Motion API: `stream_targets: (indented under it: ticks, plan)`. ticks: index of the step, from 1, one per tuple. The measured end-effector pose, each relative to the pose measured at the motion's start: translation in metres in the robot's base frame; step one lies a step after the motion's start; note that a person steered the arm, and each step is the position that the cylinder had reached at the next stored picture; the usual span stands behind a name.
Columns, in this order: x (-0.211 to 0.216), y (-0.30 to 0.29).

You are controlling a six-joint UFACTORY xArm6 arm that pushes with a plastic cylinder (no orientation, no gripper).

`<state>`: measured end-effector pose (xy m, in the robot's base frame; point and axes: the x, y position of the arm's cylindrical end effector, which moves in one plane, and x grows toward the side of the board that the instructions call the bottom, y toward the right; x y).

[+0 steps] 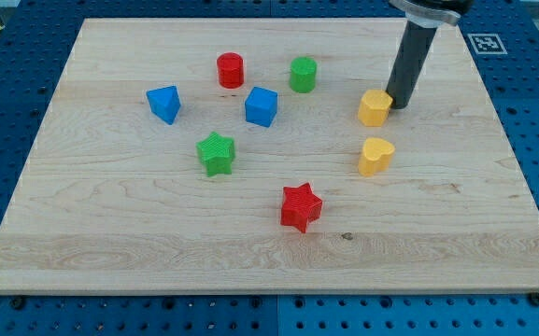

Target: Push the red star in between the green star and the heart

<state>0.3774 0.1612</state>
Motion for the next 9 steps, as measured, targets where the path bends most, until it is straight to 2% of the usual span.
stream_targets:
  ticks: [1, 2, 3, 4, 6, 7, 8, 9]
  plan:
    - [0.000, 0.001]
    - [0.006, 0.035]
    - [0.044, 0.049]
    - [0.101, 0.042]
    - [0.212, -0.056]
    - [0.241, -0.100]
    - [0.237, -0.103]
    - [0.220, -0.139]
